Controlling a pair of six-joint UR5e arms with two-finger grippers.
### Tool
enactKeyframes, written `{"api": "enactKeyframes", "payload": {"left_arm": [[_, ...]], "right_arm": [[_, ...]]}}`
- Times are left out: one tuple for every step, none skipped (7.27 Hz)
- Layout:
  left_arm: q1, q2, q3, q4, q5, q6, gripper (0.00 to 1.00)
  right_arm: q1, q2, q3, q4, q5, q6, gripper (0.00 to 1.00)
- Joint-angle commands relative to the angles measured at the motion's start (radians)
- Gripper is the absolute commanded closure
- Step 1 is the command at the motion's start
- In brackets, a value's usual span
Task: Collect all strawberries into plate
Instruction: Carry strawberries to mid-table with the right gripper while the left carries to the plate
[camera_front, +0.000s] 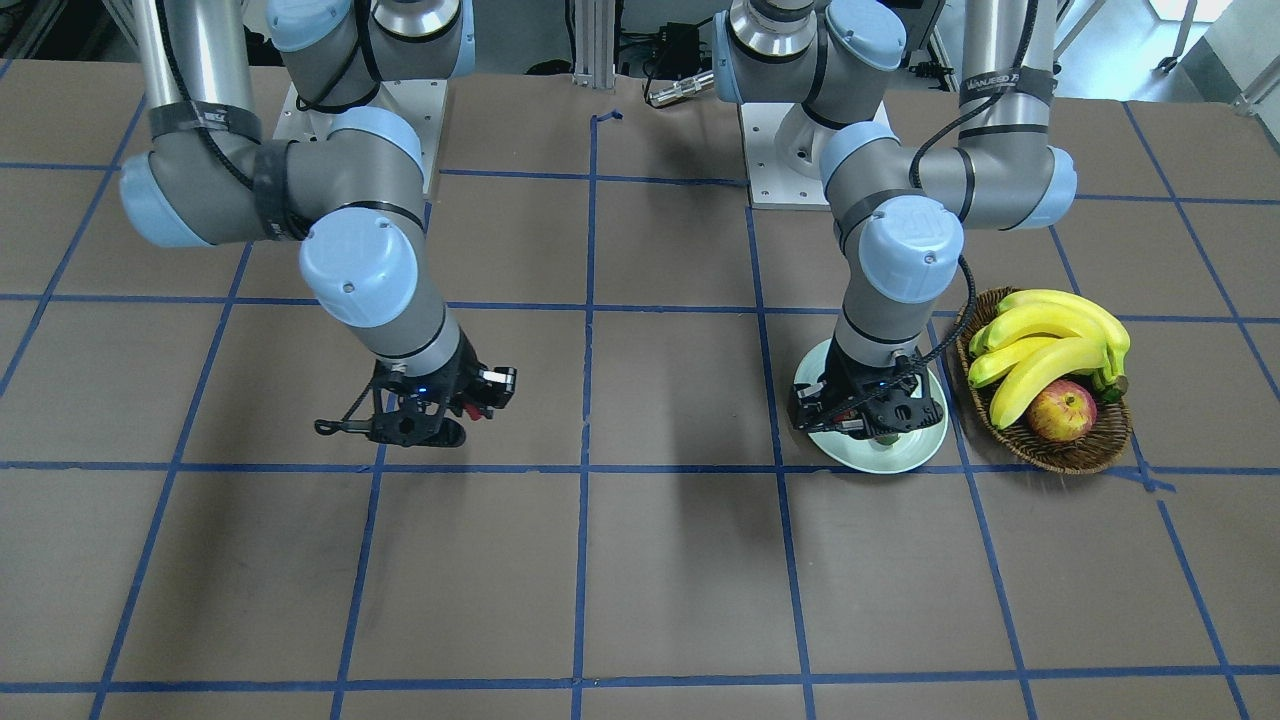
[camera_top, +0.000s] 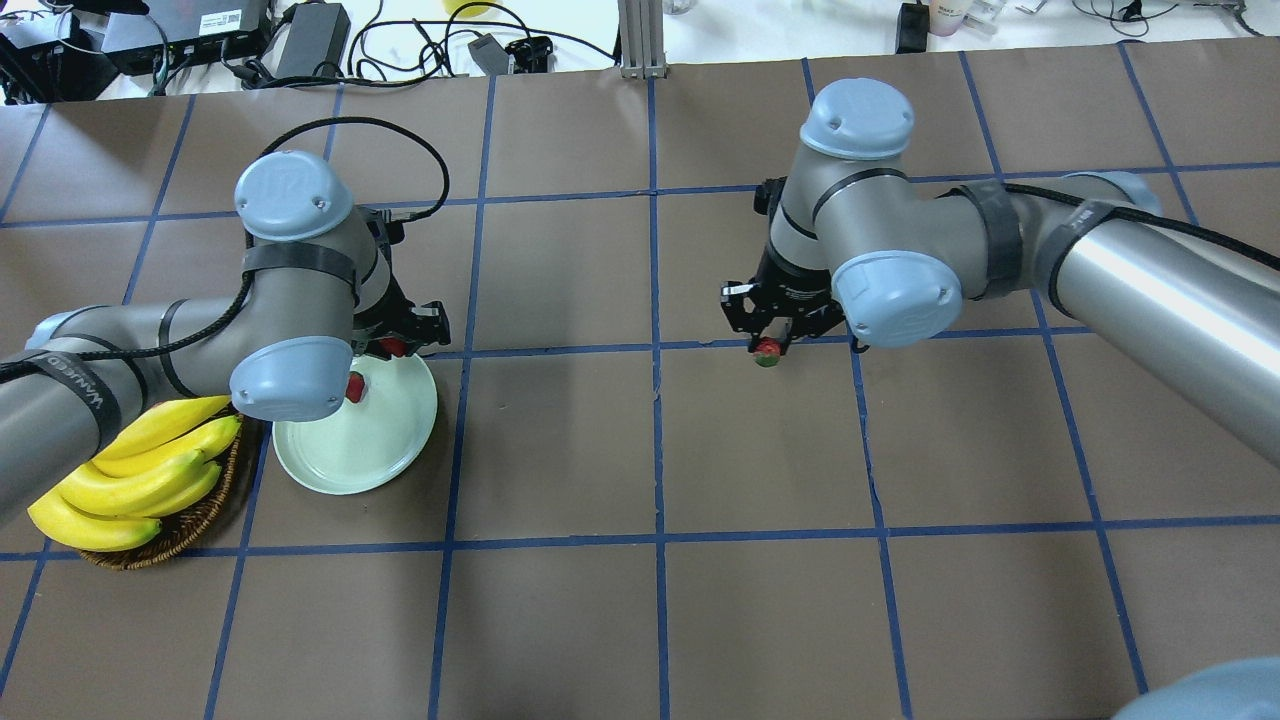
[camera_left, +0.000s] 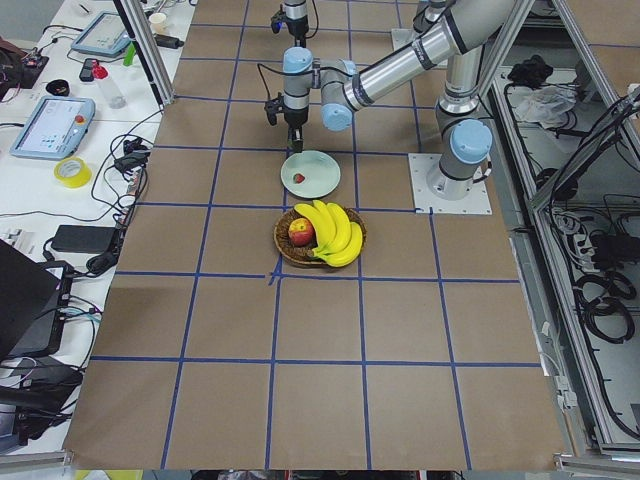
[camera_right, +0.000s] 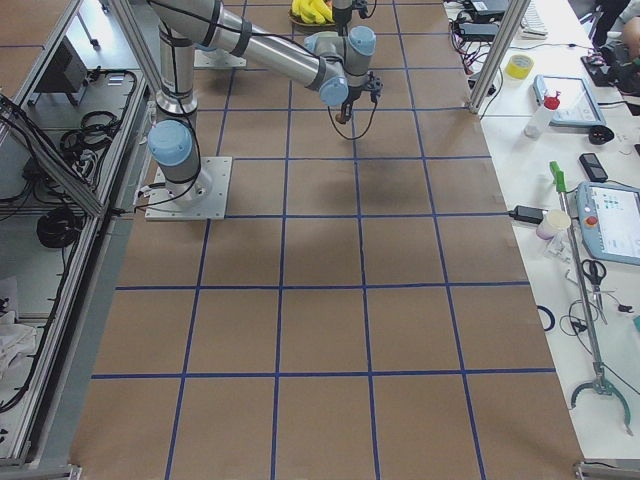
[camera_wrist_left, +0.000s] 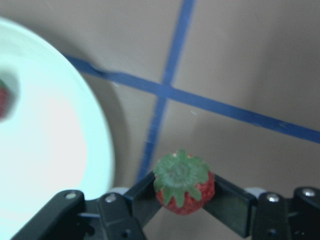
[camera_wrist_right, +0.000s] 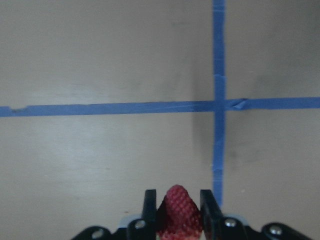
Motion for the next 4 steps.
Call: {"api": "enactKeyframes", "payload": {"left_arm": [[0.136,0.006,-0.022,-0.035,-0.04,0.206,1.0],[0.182,0.004,-0.048,-0.036,-0.058,0.268,1.0],[0.196,0.004,-0.08,-0.036,-0.058,0.284,1.0],[0.199,0.004,-0.094,-0.034,-0.057,0.293,0.91]], "right_arm": [[0.121,0.122,-0.114,-0.092,0.145,0.162,0.79],[0.153,0.162,-0.151,-0.094,0.16,0.17,0.79],[0.169,0.197,-0.157,-0.149,0.221,0.196,0.79],[0.187,0.225,-0.158,-0.192,0.239,0.205,0.76]]}}
